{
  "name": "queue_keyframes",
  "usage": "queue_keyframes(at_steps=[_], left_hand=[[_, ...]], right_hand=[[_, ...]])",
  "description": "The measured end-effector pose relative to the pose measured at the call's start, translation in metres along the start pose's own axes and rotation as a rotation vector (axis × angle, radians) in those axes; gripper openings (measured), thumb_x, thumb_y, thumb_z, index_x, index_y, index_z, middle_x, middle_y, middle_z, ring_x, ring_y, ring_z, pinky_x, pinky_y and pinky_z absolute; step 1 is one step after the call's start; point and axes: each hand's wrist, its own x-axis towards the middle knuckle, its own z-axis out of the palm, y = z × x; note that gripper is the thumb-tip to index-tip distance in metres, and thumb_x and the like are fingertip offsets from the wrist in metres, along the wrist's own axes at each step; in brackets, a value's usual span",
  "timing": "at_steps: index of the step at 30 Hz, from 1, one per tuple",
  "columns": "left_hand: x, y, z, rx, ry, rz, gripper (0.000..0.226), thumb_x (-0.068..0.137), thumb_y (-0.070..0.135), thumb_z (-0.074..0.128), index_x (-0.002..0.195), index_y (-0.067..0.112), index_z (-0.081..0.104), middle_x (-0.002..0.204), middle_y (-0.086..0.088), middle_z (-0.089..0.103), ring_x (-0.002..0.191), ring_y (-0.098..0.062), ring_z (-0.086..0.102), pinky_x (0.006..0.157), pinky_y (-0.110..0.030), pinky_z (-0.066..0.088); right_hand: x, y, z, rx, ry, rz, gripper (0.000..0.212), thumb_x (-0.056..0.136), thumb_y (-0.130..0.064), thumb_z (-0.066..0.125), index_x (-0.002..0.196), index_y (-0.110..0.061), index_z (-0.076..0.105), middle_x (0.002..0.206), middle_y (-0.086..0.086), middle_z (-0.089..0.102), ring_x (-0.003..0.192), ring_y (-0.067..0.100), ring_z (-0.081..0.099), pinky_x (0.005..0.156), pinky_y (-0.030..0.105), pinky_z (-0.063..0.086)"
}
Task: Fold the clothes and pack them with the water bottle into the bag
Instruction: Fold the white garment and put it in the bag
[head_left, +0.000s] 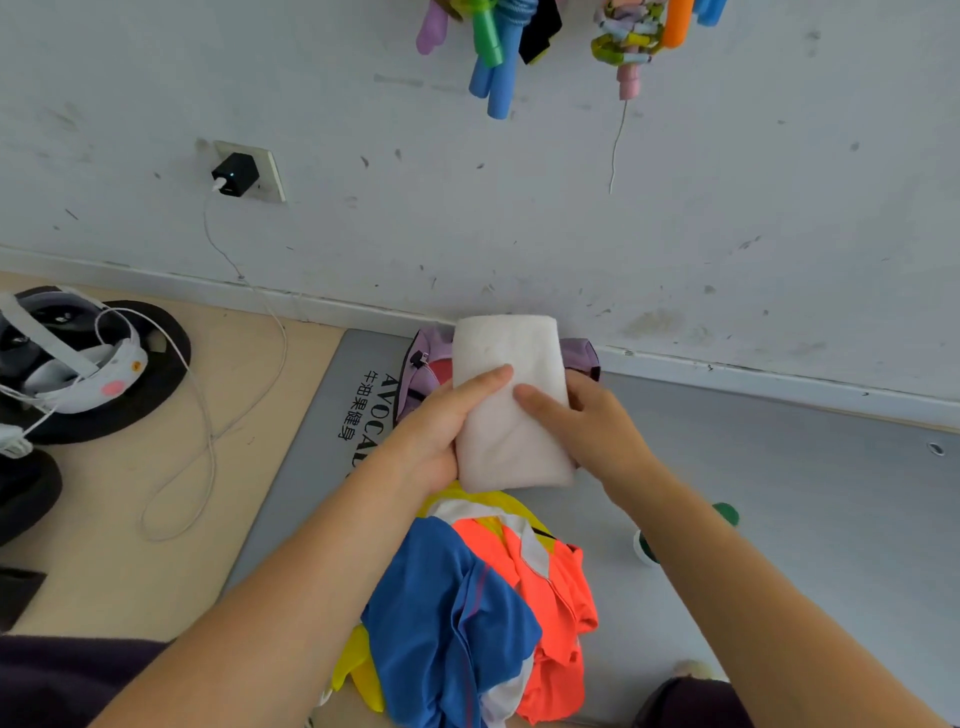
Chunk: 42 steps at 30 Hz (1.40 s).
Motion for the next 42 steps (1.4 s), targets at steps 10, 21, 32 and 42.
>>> queue_keyframes(at_steps=[10,21,32,42], left_hand=[[0.115,-0.019,-0.059,0.554,0.187,0.2,0.027,0.082,0.037,0.077,0.103,0.02,0.072,0.096,0.004,0.076,0.089,-0.012,0.071,0.07,-0.019,0.053],[0.142,-0.076,-0.134,1.312,0.164,0.12,0.062,0.084,0.071,0.05,0.134,0.036,0.051,0.131,0.014,0.047,0.108,-0.011,0.055,0.096,-0.036,0.047],[0.155,-0.098,-0.128,1.273,0.181,0.179,0.067,0.087,0.061,0.052,0.141,0.022,0.047,0.134,0.006,0.045,0.128,-0.01,0.039,0.1,-0.023,0.032],[0.162,-0.085,-0.129,1.189,0.192,0.14,0.082,0.079,0.07,0.042,0.144,0.02,0.045,0.138,0.009,0.043,0.131,-0.01,0.04,0.11,-0.04,0.038]], right_hand=[[0.097,0.063,0.001,0.08,-0.125,0.186,0.035,0.078,-0.042,0.076,0.105,-0.02,0.068,0.102,0.002,0.075,0.091,0.018,0.071,0.071,0.033,0.058],[0.214,0.106,0.027,-0.523,-0.131,-0.059,0.054,0.077,-0.038,0.078,0.121,-0.018,0.055,0.104,-0.007,0.062,0.094,0.015,0.059,0.07,0.024,0.042],[0.25,0.168,0.033,-0.782,0.269,0.151,0.038,0.095,-0.032,0.056,0.116,-0.001,0.05,0.114,0.021,0.062,0.108,0.041,0.057,0.073,0.035,0.032],[0.276,0.221,0.036,0.078,0.1,0.409,0.053,0.091,-0.028,0.068,0.135,-0.003,0.053,0.129,0.013,0.061,0.118,0.03,0.058,0.102,0.041,0.046]])
